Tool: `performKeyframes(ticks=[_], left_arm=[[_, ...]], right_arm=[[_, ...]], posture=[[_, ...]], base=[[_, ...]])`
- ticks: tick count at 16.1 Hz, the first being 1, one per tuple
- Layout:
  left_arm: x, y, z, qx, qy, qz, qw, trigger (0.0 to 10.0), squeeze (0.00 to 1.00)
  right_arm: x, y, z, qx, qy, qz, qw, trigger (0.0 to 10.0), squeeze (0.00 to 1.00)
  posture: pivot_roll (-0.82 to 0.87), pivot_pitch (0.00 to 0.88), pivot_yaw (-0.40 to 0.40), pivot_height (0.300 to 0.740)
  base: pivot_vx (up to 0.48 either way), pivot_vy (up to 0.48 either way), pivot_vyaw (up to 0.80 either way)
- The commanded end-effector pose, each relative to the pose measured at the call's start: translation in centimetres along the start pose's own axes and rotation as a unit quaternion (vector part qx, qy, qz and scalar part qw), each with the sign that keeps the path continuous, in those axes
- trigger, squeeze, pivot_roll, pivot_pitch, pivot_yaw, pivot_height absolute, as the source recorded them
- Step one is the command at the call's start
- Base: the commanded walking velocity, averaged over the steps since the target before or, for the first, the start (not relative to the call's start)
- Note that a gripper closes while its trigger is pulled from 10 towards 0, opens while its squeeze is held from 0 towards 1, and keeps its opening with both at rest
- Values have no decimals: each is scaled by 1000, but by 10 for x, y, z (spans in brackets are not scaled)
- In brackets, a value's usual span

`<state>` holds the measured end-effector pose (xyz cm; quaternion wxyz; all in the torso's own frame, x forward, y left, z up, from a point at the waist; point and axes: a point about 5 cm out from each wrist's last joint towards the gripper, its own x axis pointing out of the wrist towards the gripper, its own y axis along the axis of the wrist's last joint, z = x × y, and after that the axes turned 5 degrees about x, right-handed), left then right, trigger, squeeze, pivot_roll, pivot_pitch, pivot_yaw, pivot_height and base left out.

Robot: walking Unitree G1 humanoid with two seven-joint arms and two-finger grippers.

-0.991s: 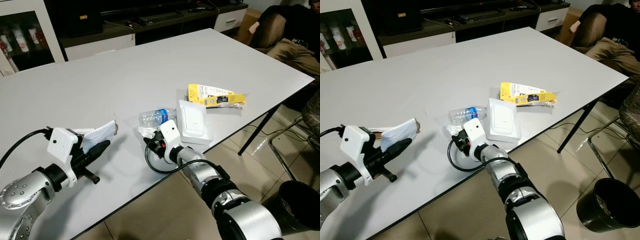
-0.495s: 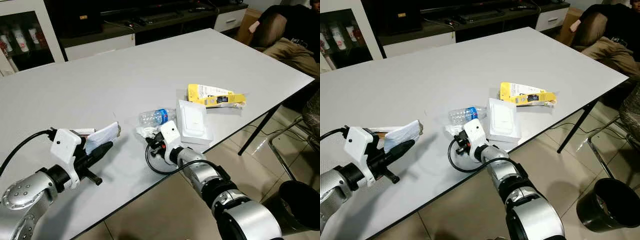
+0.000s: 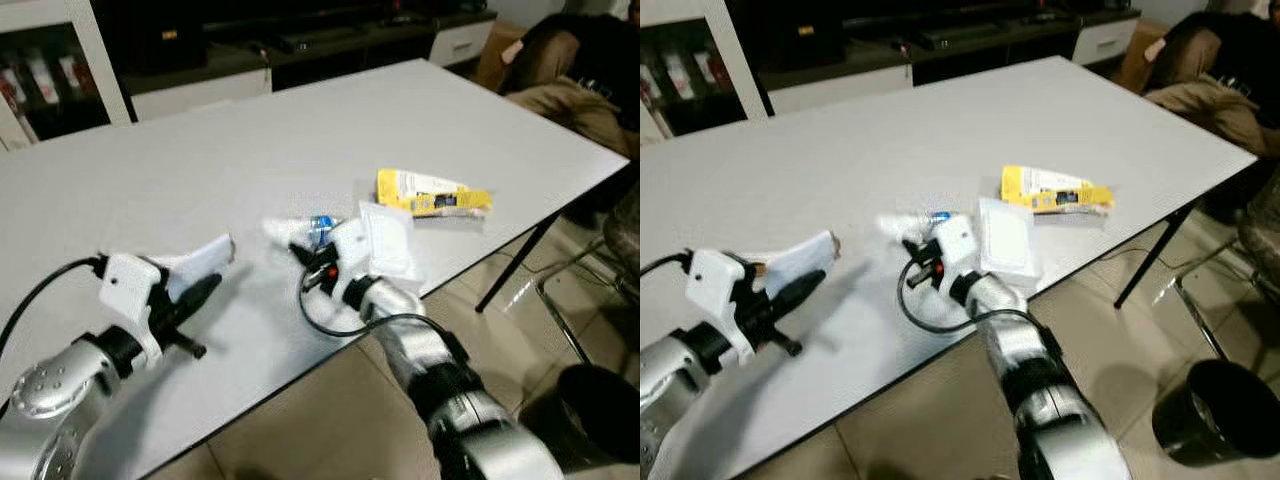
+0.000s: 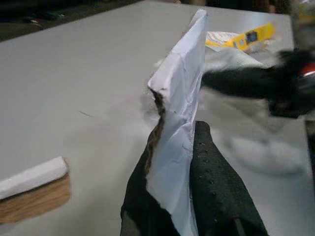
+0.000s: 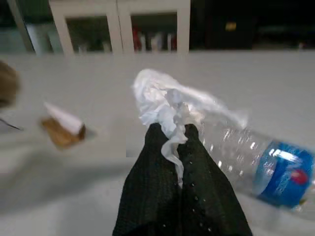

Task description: Picking trash to rubbish bin

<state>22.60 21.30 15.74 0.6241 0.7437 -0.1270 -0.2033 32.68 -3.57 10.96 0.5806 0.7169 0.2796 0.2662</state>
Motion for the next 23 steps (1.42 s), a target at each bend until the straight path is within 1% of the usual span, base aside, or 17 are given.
performKeyframes(ticks=[1,2,3,4,5,6,7,8,9,11,13,14,16,17,19,21,23], left_arm=[[3,5,-5,-2,19,16,1000,0,0],[5,7,-5,-8,21,24,999,0,0],[10,11,-4,-20,26,37,999,0,0],[15,14,-3,-27,39,46,998,0,0],[19,17,-4,-24,59,54,997,0,0],[24,22,-6,-31,94,68,993,0,0],[28,28,-5,-44,112,83,989,275,0],[32,32,-2,-47,113,86,989,10000,0],[45,37,13,-55,101,84,990,10000,0],[51,37,19,-55,102,77,990,10000,0],[56,35,28,-67,100,76,990,10000,0],[57,34,30,-66,103,71,990,10000,0],[54,30,27,-55,134,59,988,10000,0],[52,24,26,-62,145,34,987,10000,0],[45,6,26,-19,152,-27,988,10000,0],[34,-10,28,-66,166,-51,983,10000,0],[32,-17,36,-86,151,-57,983,10000,0]], right_arm=[[-7,18,-2,7,7,42,999,0,0],[-13,27,-5,9,6,64,998,0,0],[-23,42,-9,11,2,97,995,0,0],[-33,53,-11,-6,-12,119,993,0,0],[-42,61,-11,-26,-39,139,989,431,0],[-50,64,-9,-38,-77,140,986,6314,0],[-57,69,-9,-48,-90,147,984,10000,0],[-62,73,-9,-66,-102,148,982,10000,0],[-78,82,-1,-104,-175,142,969,10000,0],[-89,84,6,-107,-211,138,962,10000,0],[-102,79,12,-112,-244,111,957,10000,0],[-106,76,13,-112,-251,100,956,10000,0],[-109,73,13,-112,-256,82,957,10000,0],[-111,72,13,-116,-257,76,957,10000,0],[-116,68,14,-113,-270,64,954,10000,0],[-126,61,15,-113,-283,44,952,10000,0],[-131,57,16,-111,-289,35,950,10000,0]], posture=[[70,0,-60,740],[65,0,-58,740],[64,0,-58,740],[53,0,-53,740],[44,0,-50,740],[42,0,-49,740],[31,0,-46,740],[25,0,-44,740],[10,0,-44,740],[0,0,-43,740],[-4,0,-52,740],[-4,0,-53,740],[-1,0,-67,740],[0,0,-72,740],[5,0,-82,740],[3,0,-87,740],[-2,0,-85,740]], base=[[0,0,0],[0,0,0],[0,0,0],[0,0,0],[0,0,0],[0,0,0],[0,0,0],[0,0,0],[0,0,-581],[0,0,-691],[0,0,-800],[0,0,-800],[0,0,-800],[0,0,-800],[0,0,-800],[0,0,-800],[0,0,-800]])
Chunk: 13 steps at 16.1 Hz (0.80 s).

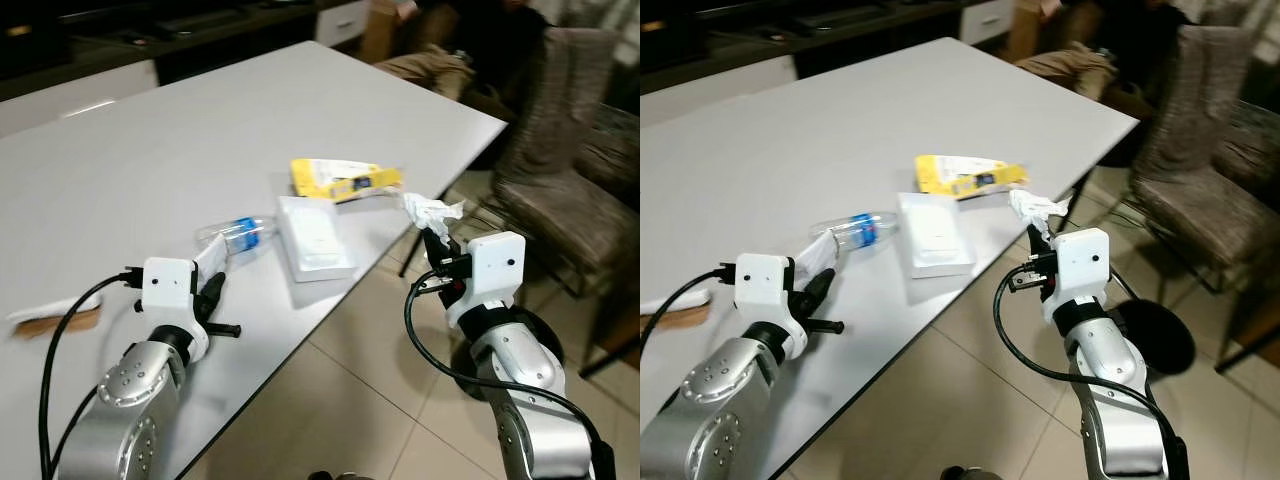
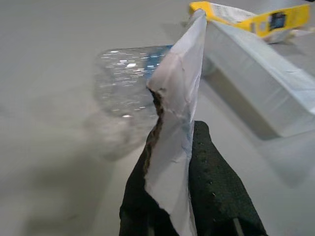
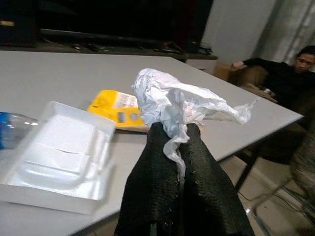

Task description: Picking trash to rubbish bin

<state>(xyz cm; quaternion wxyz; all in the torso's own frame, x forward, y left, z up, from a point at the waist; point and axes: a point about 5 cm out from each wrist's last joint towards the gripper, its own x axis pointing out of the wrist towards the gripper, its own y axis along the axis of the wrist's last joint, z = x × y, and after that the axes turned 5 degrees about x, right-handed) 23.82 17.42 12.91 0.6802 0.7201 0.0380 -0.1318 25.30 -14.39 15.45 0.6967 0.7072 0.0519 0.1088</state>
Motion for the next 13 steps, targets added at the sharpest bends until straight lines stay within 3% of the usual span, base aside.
performKeyframes(ticks=[1,3,8,12,13], left_arm=[[-2,2,6,-8,-16,11,1000,10000,0],[0,6,14,26,-24,42,998,10000,0],[-1,23,17,-2,-29,98,995,10000,0],[0,20,14,27,-10,101,994,10000,0],[1,19,13,15,3,99,995,10000,0]], right_arm=[[-4,-1,6,-7,-16,-8,1000,10000,0],[-10,-6,4,-4,-16,-19,1000,10000,0],[-14,-12,1,0,-19,-31,999,10000,0],[-15,-17,-2,5,-18,-39,999,10000,0],[-14,-18,-2,6,-17,-40,999,10000,0]], posture=[[-4,0,-85,740],[-7,0,-85,740],[-11,0,-76,740],[-6,0,-74,740],[-5,0,-74,740]], base=[[0,0,-800],[0,0,-800],[0,0,-800],[0,0,-800],[0,0,-800]])
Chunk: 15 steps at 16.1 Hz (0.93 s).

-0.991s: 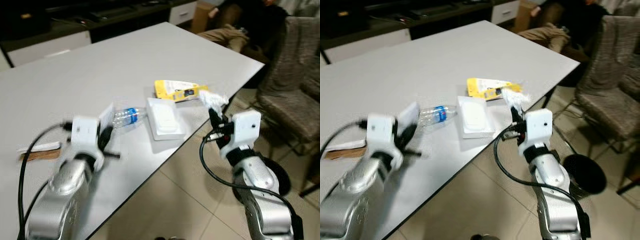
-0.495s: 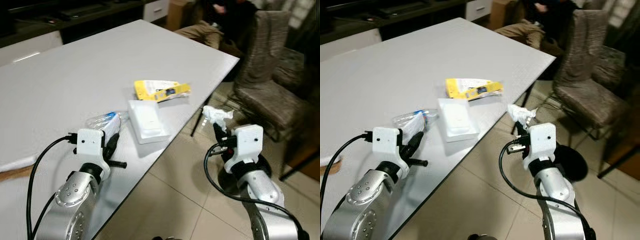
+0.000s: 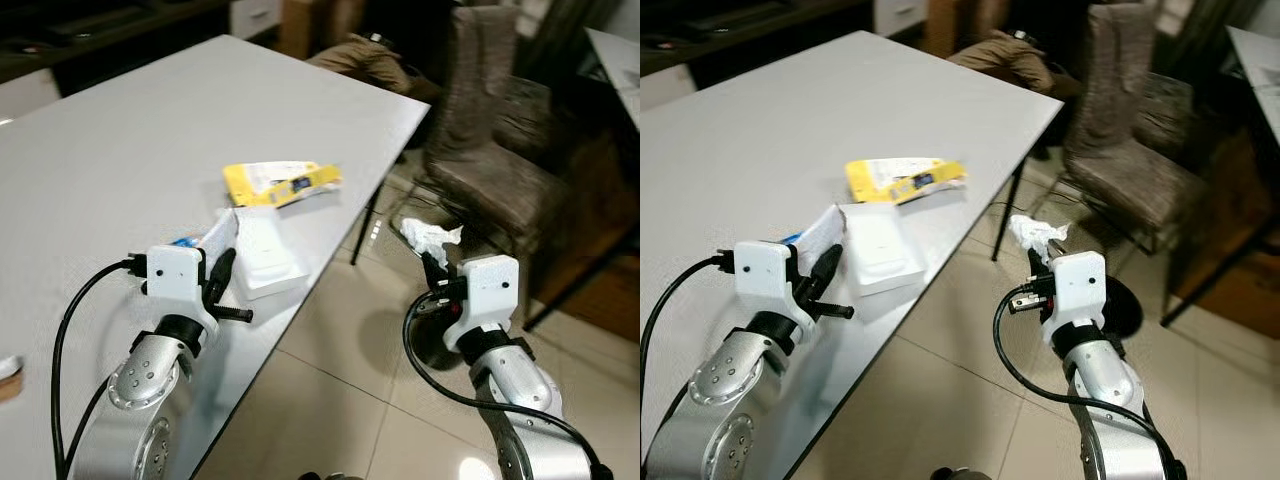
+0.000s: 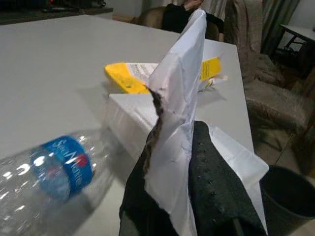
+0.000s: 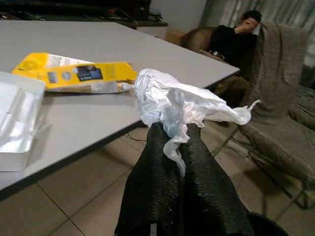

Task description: Picking trash to rubbish bin

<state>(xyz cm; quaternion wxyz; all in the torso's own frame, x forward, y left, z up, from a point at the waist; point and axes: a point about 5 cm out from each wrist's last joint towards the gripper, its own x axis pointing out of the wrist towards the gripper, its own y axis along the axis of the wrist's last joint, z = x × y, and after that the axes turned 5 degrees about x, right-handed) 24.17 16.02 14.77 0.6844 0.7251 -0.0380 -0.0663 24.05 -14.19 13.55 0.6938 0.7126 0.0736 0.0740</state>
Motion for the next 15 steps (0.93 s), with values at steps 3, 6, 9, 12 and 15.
performKeyframes(ticks=[3,6,9,12,15], left_arm=[[-1,-5,-1,-20,26,-13,999,10000,0],[-1,-7,4,-27,-2,-27,999,10000,0],[-1,-6,5,-26,-8,-28,999,10000,0],[-2,-4,5,-12,-9,-13,1000,10000,0],[-3,-4,6,9,-13,-11,1000,10000,0]], right_arm=[[0,0,0,-1,-4,-2,1000,10000,0],[-1,-1,-1,2,-1,-6,1000,10000,0],[-2,-2,-1,2,-2,-8,1000,10000,0],[-3,-3,-2,3,0,-9,1000,10000,0],[-4,-5,-3,5,5,-15,1000,10000,0]], posture=[[-2,0,-76,740],[-5,0,-73,740],[-5,0,-70,740],[-5,0,-73,740],[-4,0,-74,740]], base=[[0,0,-800],[0,0,-800],[0,0,-800],[0,0,-800],[0,0,-800]])
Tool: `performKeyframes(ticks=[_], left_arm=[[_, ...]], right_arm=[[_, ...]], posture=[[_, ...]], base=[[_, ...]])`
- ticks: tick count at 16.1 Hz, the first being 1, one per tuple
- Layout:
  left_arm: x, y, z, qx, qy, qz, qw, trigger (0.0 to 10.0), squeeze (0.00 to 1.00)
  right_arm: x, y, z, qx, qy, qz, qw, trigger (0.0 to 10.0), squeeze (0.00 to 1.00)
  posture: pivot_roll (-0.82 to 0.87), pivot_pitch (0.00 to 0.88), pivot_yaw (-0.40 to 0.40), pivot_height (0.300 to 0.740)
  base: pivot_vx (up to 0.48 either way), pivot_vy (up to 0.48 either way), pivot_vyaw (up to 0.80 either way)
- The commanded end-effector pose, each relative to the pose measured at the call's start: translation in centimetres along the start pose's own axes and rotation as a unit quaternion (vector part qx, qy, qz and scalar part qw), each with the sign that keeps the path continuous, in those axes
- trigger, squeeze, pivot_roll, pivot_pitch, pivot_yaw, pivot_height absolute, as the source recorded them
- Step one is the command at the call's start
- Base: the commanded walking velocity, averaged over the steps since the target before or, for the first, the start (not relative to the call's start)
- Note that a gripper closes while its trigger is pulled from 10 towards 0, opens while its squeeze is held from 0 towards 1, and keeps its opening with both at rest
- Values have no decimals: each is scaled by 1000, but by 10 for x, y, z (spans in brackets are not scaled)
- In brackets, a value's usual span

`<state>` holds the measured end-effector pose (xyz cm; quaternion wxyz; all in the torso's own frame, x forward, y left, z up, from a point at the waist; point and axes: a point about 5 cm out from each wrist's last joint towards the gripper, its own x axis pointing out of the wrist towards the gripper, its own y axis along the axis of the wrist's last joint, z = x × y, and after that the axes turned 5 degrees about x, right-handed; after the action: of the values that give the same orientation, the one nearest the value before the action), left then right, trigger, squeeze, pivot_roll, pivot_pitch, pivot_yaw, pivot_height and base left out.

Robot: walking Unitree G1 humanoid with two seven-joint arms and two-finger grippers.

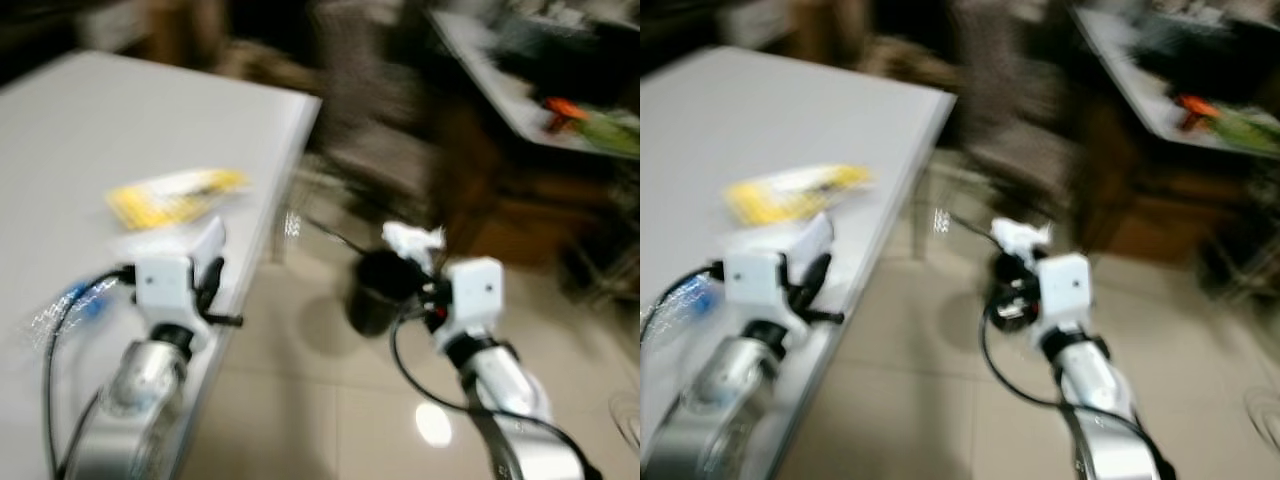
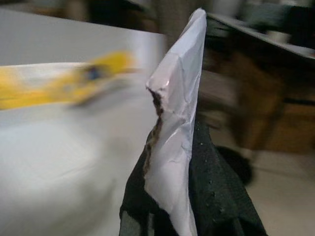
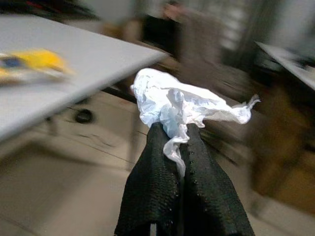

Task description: Picking trash to rubbish bin

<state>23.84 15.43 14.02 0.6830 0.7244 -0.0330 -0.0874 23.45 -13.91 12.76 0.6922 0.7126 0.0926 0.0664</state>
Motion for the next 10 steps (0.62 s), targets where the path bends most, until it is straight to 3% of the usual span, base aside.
performKeyframes(ticks=[1,2,5,10], left_arm=[[-1,2,-1,21,-2,6,1000,10000,0],[-2,0,-1,35,-4,3,999,10000,0],[-1,-5,0,55,-9,-10,998,10000,0],[0,-8,0,83,-11,-15,996,10000,0]], right_arm=[[1,2,0,4,-1,0,1000,10000,0],[0,-2,-1,5,5,-9,1000,10000,0],[-2,-12,-9,-9,35,-33,999,10000,0],[-1,-17,-11,-11,40,-43,998,10000,0]], posture=[[-5,0,-74,740],[-4,0,-73,740],[-4,0,-72,740],[-1,0,-68,740]], base=[[0,0,-800],[0,0,-800],[0,-89,0],[0,-472,0]])
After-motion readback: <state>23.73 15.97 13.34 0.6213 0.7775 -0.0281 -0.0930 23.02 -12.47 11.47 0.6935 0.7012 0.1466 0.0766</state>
